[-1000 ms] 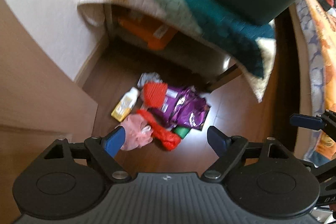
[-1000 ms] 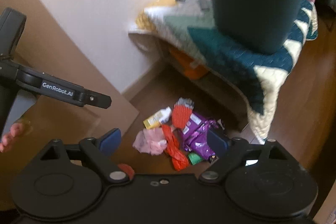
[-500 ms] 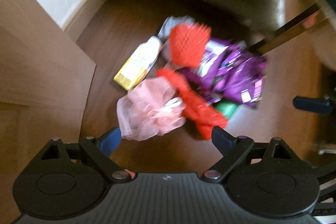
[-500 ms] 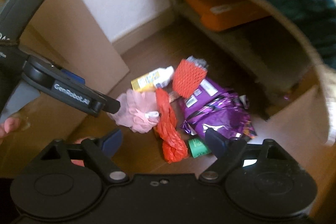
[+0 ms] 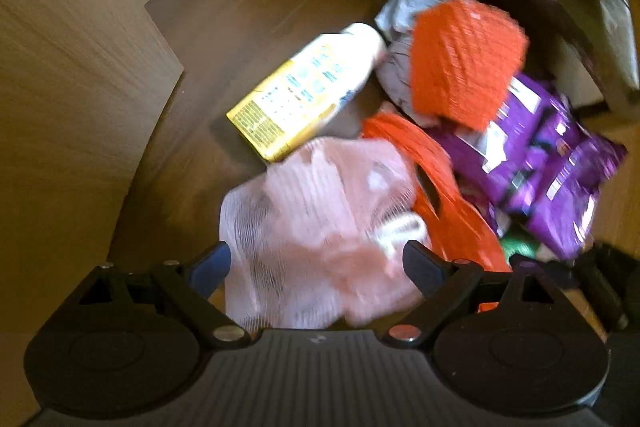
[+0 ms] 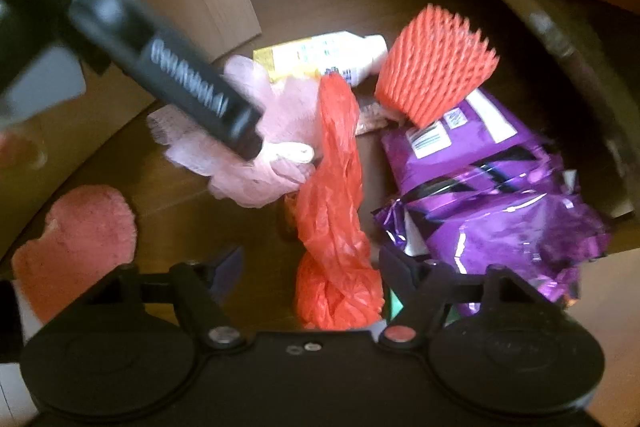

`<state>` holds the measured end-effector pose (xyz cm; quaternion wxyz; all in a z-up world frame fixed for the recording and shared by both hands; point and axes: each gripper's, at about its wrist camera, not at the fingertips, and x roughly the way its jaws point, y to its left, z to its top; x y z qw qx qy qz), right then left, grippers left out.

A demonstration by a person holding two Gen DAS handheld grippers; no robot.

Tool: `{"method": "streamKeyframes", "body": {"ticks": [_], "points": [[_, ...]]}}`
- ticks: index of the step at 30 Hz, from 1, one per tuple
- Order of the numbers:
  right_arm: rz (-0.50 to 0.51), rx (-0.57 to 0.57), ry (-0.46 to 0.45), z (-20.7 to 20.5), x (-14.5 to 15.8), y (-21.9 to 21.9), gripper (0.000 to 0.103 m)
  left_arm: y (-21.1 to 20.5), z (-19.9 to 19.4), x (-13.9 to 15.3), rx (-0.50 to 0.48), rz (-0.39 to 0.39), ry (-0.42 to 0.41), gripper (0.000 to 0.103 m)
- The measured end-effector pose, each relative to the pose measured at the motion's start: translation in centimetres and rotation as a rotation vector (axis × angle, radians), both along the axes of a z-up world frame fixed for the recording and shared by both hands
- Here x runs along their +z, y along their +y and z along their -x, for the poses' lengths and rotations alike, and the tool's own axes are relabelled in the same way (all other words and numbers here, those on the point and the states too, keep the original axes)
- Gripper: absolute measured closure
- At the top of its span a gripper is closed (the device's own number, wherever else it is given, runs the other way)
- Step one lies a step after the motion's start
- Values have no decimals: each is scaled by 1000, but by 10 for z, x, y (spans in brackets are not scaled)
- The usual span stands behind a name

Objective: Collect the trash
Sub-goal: 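Grasp the pink bath puff with the left gripper while the right gripper grasps the orange bag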

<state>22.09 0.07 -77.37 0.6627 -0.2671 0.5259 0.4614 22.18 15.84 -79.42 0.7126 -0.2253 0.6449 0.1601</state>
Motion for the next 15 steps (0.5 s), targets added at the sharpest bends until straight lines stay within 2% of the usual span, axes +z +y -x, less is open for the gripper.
{"method": "streamKeyframes", "body": {"ticks": [4,6,11,12,13,15], "points": [[-10,-23,13,-2,-18,5,31,3,-7,-28,-2,43,11,9],[-4,-23,11,-1,-25,7,35,2,-6,-38,6,80,5,9],[15,-38,13,-4,-40,10,57,6,-3,-49,64,150,-14,11],[16,-45,15,-5,-41,10,60,6,-2,-48,72,156,-20,20],[15,-50,17,-6,-41,9,67,7,-2,-48,72,167,-21,35],[19,-63,16,-8,-42,9,74,4,-2,-43,68,177,-17,46]]}}
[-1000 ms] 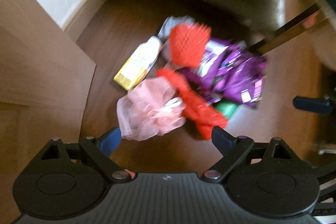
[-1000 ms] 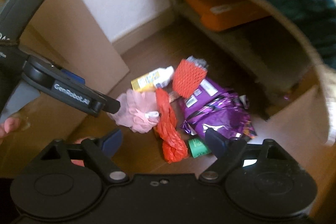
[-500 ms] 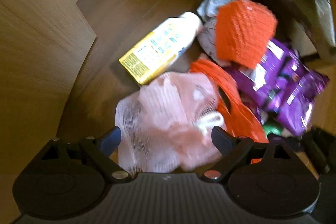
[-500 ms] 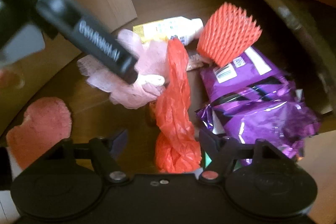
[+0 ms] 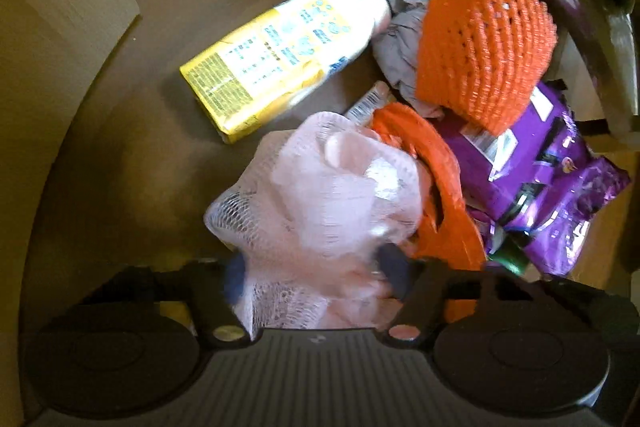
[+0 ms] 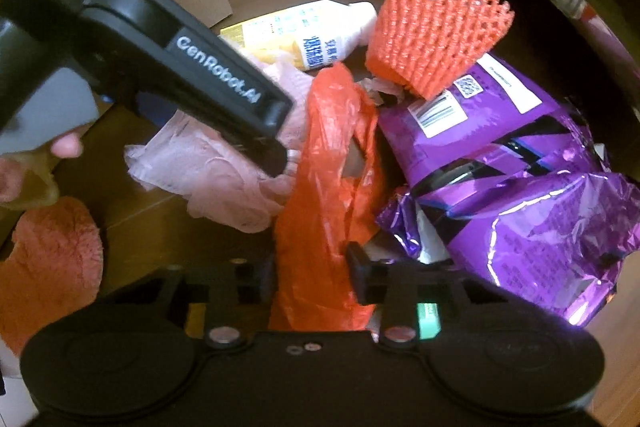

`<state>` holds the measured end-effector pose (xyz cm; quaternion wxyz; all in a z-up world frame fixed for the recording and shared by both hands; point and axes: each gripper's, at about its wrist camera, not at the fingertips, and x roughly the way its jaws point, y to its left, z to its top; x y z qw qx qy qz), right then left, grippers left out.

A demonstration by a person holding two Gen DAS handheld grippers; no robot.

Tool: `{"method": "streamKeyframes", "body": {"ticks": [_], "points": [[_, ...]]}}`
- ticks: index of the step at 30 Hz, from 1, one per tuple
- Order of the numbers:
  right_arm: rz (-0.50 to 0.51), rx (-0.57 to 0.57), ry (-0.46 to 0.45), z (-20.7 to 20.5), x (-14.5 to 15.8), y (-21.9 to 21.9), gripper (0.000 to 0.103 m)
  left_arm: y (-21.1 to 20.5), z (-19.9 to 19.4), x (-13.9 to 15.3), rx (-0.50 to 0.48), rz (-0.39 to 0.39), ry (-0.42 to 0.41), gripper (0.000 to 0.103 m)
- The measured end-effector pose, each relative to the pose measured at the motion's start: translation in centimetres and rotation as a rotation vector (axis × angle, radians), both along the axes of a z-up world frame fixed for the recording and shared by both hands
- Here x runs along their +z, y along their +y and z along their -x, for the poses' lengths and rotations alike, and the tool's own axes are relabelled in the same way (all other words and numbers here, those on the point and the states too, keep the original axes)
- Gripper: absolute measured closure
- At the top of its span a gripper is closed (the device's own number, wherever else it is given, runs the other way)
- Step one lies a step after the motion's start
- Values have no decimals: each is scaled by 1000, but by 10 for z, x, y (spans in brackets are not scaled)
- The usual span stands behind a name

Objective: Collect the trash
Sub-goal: 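Grasp the pink bath puff with the left gripper while the right gripper grasps the orange bag, then lift the puff and orange bag and carry them over the wastebasket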

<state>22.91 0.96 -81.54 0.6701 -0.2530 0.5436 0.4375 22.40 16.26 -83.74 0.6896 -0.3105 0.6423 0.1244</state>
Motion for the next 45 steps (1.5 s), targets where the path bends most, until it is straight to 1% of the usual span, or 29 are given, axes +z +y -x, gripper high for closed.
{"method": "streamKeyframes", "body": {"ticks": [1,2,3,4,6,7,9,10,13,17,20,23,28,30,32,33,35,36,41,45], "points": [[-1,-9,4,-1,1,-1,78,-2,0,4,-12,-10,-2,52],[-2,-21,15,-3,2,-2,83,-5,-1,9,-24,-27,0,55],[-2,-37,19,-4,4,-3,85,-8,-2,13,-31,-39,2,60],[-3,-53,17,-6,7,-5,87,-10,-2,19,-36,-48,2,62],[-11,-85,18,-7,16,-8,89,-13,-3,30,-40,-62,8,71],[-21,-104,22,-8,23,-10,90,-15,-3,36,-44,-73,20,74],[-40,-127,36,-8,39,-13,90,-16,-2,47,-56,-98,41,74],[-44,-134,37,-8,50,-14,90,-17,-1,53,-61,-104,46,76],[-50,-151,43,-6,80,-22,90,-18,1,71,-52,-102,68,79],[-68,-180,54,-7,125,-38,90,-19,12,116,-48,-99,61,79],[-79,-198,55,-6,161,-45,91,-23,15,160,-66,-102,48,79],[-89,-237,56,-7,205,-57,91,-30,13,209,-81,-109,20,79],[-104,-304,57,-12,294,-79,91,-38,4,309,-100,-119,-47,79],[-116,-320,46,-17,331,-86,91,-41,-1,352,-105,-120,-89,79],[-135,-336,32,-21,374,-93,91,-45,-5,392,-117,-133,-129,79],[-143,-344,26,-24,389,-97,91,-48,-7,414,-123,-151,-150,79],[-167,-357,8,-27,428,-103,91,-52,-13,453,-138,-187,-185,79],[-178,-360,-5,-30,446,-106,91,-53,-16,470,-139,-193,-200,79],[-226,-360,-86,-40,531,-113,91,-57,-32,555,-154,-198,-290,79],[-262,-370,-153,-54,587,-118,91,-58,-48,615,-156,-181,-375,79]]}}
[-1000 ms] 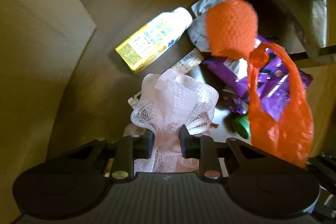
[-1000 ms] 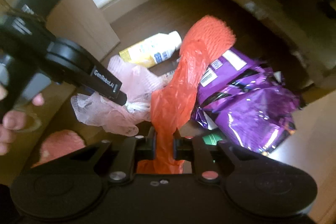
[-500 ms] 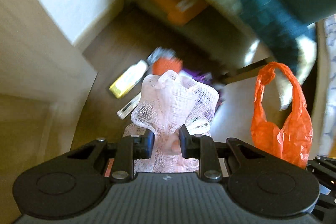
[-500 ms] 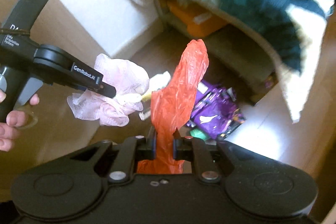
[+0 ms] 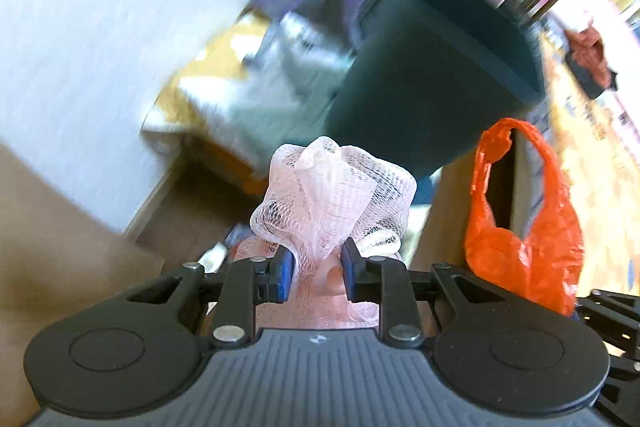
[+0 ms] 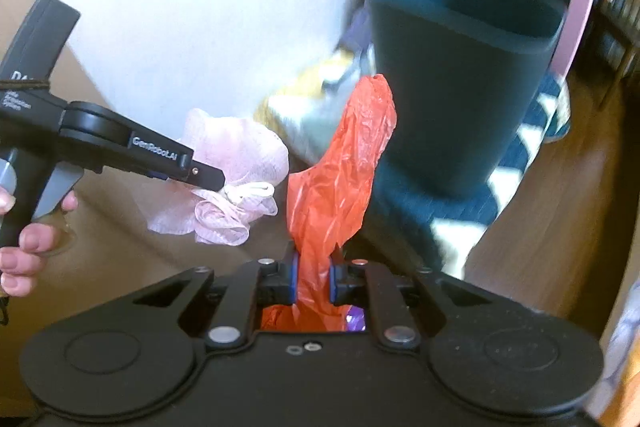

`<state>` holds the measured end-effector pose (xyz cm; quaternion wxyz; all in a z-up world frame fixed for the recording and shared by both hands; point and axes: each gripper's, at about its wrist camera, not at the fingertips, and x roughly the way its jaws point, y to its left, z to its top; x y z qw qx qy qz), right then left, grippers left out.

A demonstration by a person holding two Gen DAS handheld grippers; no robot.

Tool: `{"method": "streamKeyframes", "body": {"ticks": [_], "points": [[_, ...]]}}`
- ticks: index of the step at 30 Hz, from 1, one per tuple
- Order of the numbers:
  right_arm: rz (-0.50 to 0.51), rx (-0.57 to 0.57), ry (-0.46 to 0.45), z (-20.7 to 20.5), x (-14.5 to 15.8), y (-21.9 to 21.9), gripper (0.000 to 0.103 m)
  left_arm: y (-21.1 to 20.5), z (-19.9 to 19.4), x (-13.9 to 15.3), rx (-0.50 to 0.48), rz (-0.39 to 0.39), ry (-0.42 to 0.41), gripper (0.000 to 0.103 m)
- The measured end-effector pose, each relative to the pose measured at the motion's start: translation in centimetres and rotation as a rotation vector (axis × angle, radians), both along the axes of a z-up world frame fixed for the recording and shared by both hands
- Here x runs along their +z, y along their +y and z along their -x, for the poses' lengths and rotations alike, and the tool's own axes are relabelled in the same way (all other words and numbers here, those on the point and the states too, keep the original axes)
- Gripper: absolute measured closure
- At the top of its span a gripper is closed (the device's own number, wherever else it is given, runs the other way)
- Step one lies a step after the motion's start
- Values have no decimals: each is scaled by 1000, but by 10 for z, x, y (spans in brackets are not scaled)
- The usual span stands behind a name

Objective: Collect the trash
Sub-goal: 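Lift the puff and orange bag and carry them over the wastebasket, then open both grippers to drop the puff and bag into the wastebasket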

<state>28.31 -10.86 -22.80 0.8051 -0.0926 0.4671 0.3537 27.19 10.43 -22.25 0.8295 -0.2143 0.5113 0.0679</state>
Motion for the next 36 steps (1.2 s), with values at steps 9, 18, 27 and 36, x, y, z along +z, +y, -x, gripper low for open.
{"method": "streamKeyframes", "body": {"ticks": [9,18,27,36], "points": [[-19,-85,-168,-50,104,-12,91,0,-54,99,-20,6,-163,79],[-13,-174,-238,-123,134,-8,91,-25,-137,133,-115,-64,-222,79],[48,-252,-201,-195,98,1,91,-44,-219,99,-159,-79,-153,79],[127,-227,-173,-228,53,15,90,-57,-266,49,-198,-132,-50,79]]}}
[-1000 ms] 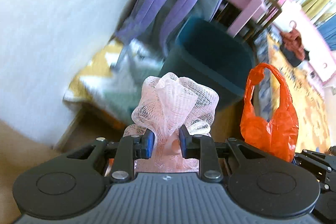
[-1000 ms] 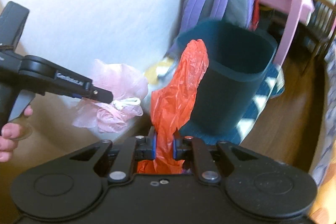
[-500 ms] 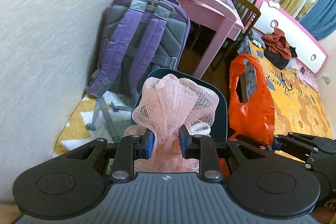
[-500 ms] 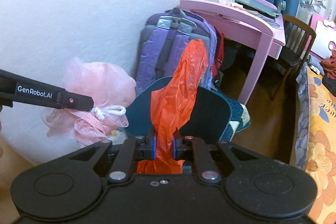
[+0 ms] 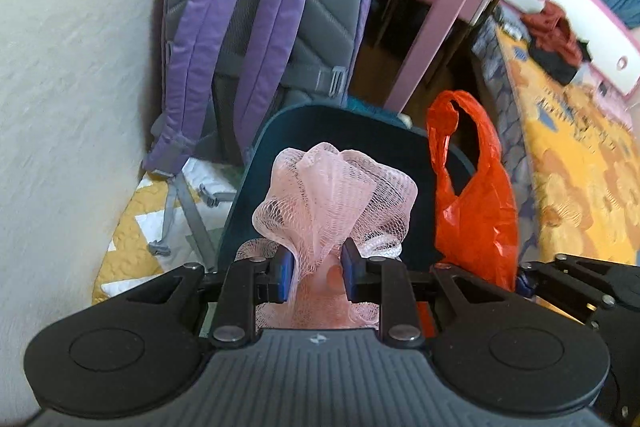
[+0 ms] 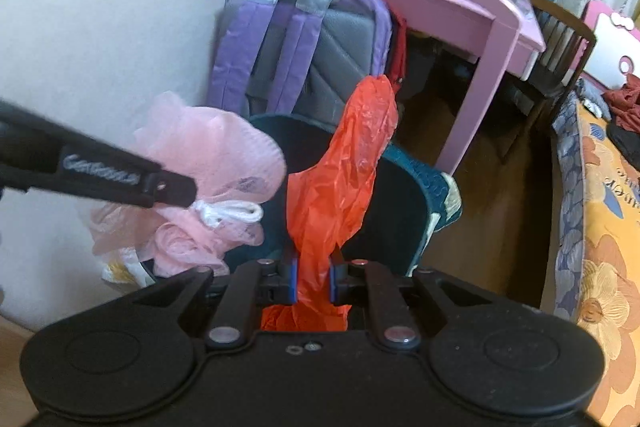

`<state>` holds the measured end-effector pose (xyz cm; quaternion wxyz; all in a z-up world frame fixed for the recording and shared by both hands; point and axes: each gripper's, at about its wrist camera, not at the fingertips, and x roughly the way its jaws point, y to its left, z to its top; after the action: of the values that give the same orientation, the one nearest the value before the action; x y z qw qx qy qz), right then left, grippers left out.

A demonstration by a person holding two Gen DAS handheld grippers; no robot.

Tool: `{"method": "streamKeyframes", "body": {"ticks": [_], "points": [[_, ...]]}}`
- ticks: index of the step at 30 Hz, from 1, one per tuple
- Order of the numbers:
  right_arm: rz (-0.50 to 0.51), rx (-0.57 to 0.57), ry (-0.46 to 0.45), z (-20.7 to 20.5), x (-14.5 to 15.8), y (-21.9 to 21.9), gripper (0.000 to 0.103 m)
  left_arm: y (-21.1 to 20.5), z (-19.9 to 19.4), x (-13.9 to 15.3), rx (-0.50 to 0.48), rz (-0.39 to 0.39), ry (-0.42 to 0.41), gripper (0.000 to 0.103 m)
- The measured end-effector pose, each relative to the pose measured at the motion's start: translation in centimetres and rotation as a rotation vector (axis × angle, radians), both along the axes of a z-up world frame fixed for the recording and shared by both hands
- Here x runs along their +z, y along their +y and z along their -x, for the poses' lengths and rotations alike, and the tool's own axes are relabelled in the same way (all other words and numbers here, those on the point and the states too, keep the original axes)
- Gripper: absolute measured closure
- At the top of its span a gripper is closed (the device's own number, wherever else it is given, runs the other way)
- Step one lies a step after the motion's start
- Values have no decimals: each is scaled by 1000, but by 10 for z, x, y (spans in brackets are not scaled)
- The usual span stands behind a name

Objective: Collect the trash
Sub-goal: 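Open both grippers to drop the puff and bag into the wastebasket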

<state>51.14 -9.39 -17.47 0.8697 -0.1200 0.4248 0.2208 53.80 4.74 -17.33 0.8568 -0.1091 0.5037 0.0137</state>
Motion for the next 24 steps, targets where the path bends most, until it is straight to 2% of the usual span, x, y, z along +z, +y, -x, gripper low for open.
{"method": "streamKeyframes", "body": {"ticks": [11,14,16,18,24], "points": [[78,36,78,-6,-38,9,81,-19,-22,-45,-61,-58,118,76],[72,35,95,-7,-41,6,77,-23,-24,-51,-65,-65,139,65],[81,39,100,-5,-43,4,73,-22,-22,-52,-59,-64,137,47],[95,45,93,-1,-44,3,72,-22,-20,-51,-52,-53,125,44],[72,61,84,12,-34,-5,64,-18,-5,-33,-43,-17,85,44]]}}
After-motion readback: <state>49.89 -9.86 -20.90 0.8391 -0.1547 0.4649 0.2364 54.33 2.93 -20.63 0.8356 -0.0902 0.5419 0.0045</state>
